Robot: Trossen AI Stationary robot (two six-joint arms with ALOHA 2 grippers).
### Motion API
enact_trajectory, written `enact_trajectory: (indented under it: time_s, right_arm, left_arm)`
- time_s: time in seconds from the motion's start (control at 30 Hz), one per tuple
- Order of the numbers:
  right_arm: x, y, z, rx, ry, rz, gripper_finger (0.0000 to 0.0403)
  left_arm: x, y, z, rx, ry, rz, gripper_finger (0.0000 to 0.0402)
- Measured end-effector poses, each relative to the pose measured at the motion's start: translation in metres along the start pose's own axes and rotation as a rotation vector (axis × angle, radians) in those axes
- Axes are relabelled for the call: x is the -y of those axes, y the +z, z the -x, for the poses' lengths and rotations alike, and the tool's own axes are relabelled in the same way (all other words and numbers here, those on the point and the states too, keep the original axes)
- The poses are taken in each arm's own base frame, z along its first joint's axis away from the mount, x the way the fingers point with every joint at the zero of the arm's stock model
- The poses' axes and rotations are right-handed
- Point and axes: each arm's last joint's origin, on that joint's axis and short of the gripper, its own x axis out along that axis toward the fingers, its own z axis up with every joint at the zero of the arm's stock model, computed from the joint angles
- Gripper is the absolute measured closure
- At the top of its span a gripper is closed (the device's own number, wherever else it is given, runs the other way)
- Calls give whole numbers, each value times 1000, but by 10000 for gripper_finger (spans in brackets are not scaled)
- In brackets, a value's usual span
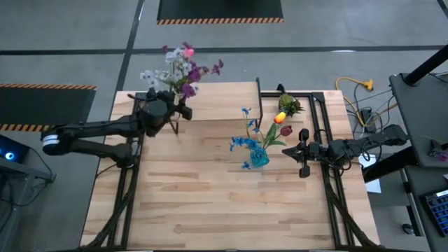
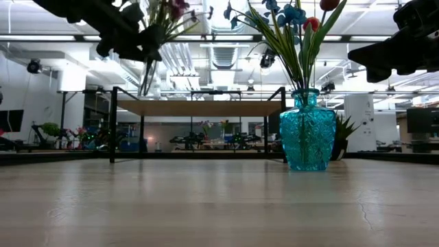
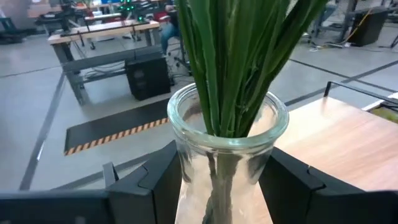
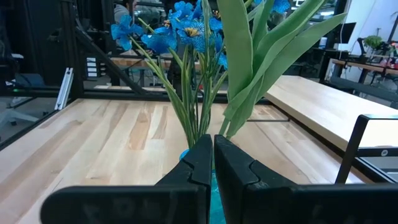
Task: Pick and place flowers into a vace then onto a shelf
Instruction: Put the transparent vase on the shelf
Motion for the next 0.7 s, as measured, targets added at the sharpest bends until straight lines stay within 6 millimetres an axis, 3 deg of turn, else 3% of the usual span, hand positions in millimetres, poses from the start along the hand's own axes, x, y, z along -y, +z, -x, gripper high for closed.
enact_trajectory:
  time_s: [0.17,0.7]
  right_arm:
    - [0,0,0,0,0,0,394]
    - [0,0,0,-1,0,4,394]
  left_arm:
    - [-4,0,-8,2,-77,62,233]
    - [-12,-13,-15,3,-36,82,230]
